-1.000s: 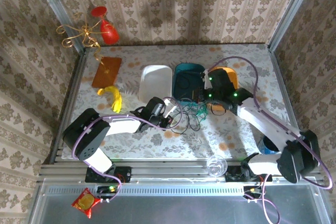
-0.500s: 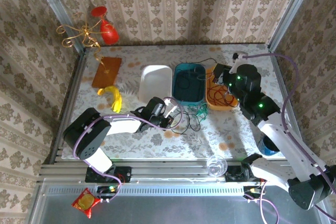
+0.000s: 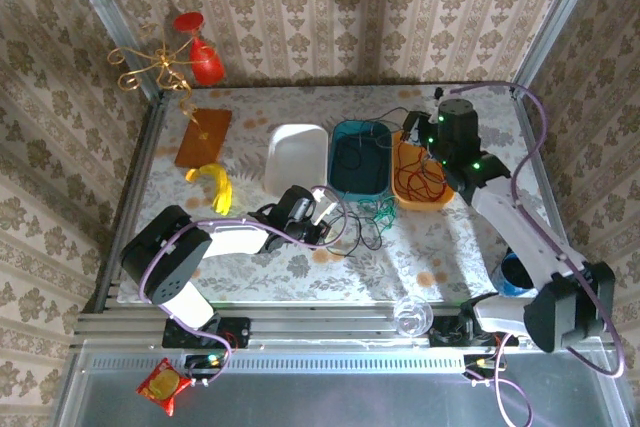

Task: Untangle the cables

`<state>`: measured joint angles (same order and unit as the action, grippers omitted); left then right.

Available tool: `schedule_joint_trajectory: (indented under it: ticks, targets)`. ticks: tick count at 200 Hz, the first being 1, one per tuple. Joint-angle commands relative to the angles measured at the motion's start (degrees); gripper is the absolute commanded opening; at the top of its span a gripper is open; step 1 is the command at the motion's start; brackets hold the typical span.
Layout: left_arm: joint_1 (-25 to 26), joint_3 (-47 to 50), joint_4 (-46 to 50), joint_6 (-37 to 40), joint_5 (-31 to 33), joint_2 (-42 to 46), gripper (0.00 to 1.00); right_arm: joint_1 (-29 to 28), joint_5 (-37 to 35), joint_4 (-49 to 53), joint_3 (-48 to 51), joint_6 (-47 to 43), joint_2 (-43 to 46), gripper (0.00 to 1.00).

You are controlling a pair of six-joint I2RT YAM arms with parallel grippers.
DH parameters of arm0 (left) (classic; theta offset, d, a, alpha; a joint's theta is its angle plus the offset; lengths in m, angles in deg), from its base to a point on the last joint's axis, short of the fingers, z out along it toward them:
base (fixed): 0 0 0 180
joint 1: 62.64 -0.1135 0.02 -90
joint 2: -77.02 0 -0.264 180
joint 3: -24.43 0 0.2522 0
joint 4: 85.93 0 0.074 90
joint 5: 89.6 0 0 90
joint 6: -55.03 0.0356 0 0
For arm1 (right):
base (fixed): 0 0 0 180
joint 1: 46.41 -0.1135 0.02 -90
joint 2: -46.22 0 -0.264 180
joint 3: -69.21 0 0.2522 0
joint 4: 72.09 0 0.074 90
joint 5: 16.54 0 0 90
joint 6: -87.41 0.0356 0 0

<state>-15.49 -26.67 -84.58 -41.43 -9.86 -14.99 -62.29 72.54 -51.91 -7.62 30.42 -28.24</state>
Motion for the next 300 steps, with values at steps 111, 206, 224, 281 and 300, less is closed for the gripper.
schedule_joint_trajectory:
  ticks: [111,206,224,281,300]
  targets:
    - [-0.31,0.52,1.27,0.82,-0.02,1.49,0.07,-1.29,4.38,3.57,-1.24,-0.06,-13.79,0.45]
    - [-0.38,-0.53,0.59,1.82,-1.66,0.69,0.07,-13.18,16.42,15.69,13.85,-9.10,-1.60,0.44]
    - [-0.31,-0.97,1.36,2.15,-1.87,0.56,0.07,-13.73,18.58,17.20,14.64,-10.43,-4.20,0.44]
    - [-0.36,-0.89,2.55,2.14,-1.46,1.25,0.07,-14.36,13.35,19.02,11.09,-12.21,-13.88,0.42]
    - [-0.31,-0.50,3.05,2.12,-0.63,1.81,0.07,-14.36,11.87,20.32,9.45,-12.69,-15.63,0.41]
